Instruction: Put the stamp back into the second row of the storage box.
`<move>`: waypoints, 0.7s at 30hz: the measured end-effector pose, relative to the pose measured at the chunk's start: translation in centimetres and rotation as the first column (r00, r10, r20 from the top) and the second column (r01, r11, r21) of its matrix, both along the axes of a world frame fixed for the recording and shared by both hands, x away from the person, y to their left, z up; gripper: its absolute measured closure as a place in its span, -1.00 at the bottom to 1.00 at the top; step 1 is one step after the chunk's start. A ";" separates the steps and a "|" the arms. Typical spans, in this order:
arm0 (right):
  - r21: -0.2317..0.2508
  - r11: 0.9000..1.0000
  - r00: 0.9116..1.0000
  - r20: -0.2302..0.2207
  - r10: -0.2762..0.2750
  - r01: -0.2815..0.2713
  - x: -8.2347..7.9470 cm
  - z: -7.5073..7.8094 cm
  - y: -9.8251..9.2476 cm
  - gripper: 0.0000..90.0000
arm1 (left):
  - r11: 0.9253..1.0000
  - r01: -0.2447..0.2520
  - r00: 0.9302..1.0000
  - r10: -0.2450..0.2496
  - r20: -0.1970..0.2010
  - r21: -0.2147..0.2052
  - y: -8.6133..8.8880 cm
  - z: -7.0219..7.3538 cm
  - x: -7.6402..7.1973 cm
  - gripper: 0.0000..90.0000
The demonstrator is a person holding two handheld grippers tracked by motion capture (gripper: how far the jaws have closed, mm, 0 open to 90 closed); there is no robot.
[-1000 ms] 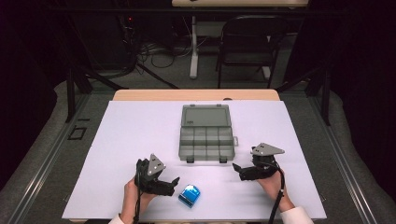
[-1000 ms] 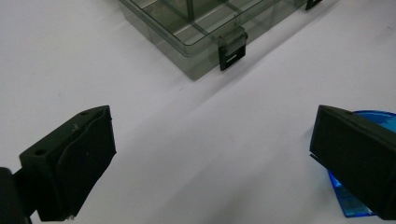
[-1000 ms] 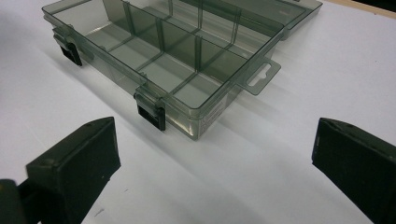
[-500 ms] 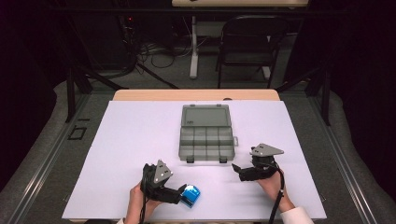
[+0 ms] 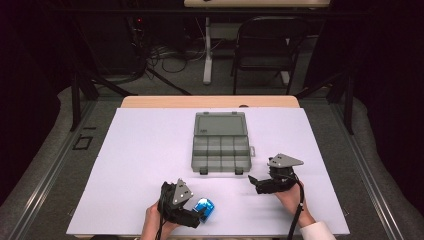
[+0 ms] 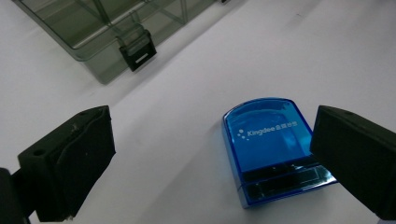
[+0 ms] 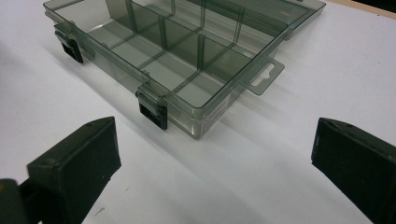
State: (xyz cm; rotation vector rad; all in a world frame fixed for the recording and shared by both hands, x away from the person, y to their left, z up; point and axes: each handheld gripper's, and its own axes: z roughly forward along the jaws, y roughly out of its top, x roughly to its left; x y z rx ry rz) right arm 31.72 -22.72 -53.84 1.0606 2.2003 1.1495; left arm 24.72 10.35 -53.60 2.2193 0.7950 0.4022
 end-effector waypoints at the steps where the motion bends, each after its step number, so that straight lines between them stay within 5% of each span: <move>1: 0.002 1.000 1.000 -0.001 0.000 0.000 0.0 0.0 0.0 -0.99 | 1.000 0.004 1.000 -0.004 -0.002 0.002 -0.2 -0.1 -0.1 -1.00; 21: 0.004 1.000 1.000 -0.006 0.001 -0.001 0.1 -0.2 0.0 -0.99 | 0.998 0.058 0.997 -0.058 -0.052 0.001 -1.5 -1.2 -0.6 -0.99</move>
